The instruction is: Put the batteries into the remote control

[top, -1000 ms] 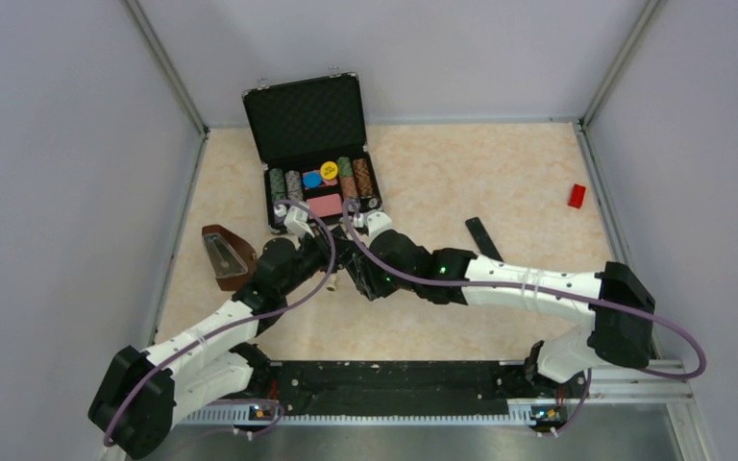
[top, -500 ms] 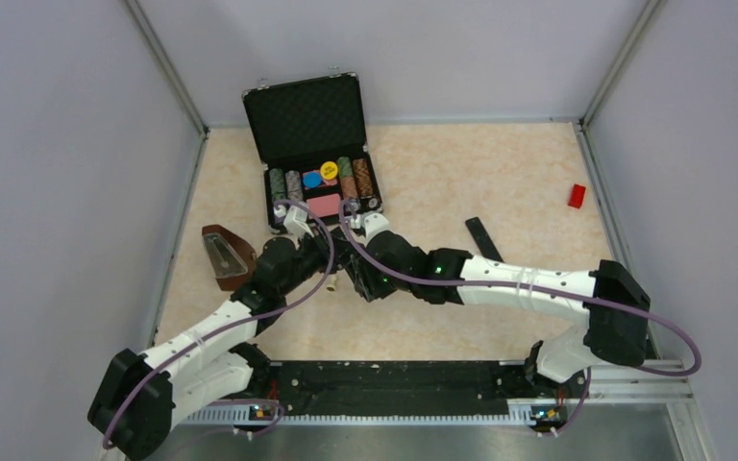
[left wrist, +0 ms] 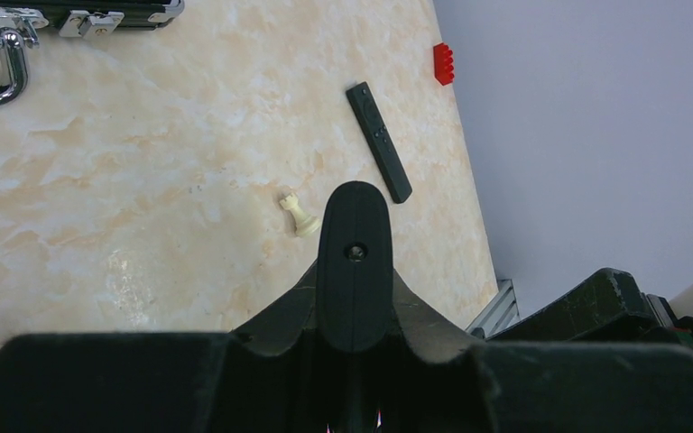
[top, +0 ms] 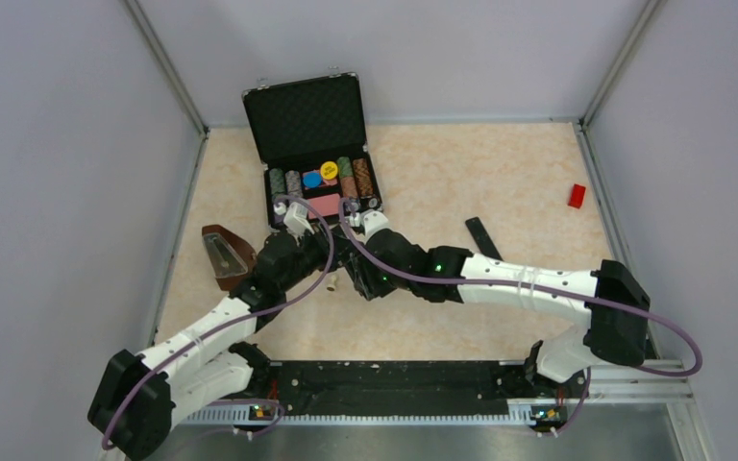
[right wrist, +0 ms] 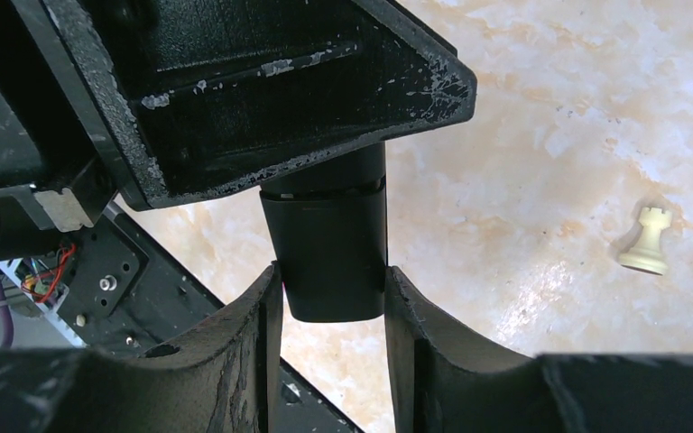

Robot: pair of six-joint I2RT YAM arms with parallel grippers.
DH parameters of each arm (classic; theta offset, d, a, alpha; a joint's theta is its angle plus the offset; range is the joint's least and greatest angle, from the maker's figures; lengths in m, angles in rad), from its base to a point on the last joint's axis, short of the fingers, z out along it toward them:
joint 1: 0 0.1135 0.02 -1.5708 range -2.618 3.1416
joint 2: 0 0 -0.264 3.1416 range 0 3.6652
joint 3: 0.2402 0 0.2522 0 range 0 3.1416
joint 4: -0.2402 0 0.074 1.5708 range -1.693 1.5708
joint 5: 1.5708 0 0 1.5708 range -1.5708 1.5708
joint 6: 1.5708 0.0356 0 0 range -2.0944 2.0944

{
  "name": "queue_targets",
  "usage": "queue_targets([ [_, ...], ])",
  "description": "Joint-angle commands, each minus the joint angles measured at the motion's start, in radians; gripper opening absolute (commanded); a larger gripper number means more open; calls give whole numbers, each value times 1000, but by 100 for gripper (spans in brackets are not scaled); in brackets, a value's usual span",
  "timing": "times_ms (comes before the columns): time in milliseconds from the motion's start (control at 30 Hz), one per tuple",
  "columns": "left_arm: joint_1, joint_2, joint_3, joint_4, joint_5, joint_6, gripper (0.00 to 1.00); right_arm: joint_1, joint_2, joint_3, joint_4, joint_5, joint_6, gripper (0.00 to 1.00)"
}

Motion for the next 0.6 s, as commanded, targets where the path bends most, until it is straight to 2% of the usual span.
queue_targets([
  [0,-6,-1,52,66,58,-70,0,7,-7,56,10,50,11,33],
  [567,-7,43,56,47,42,-152,0,-1,-11,75,-23,57,26,47],
])
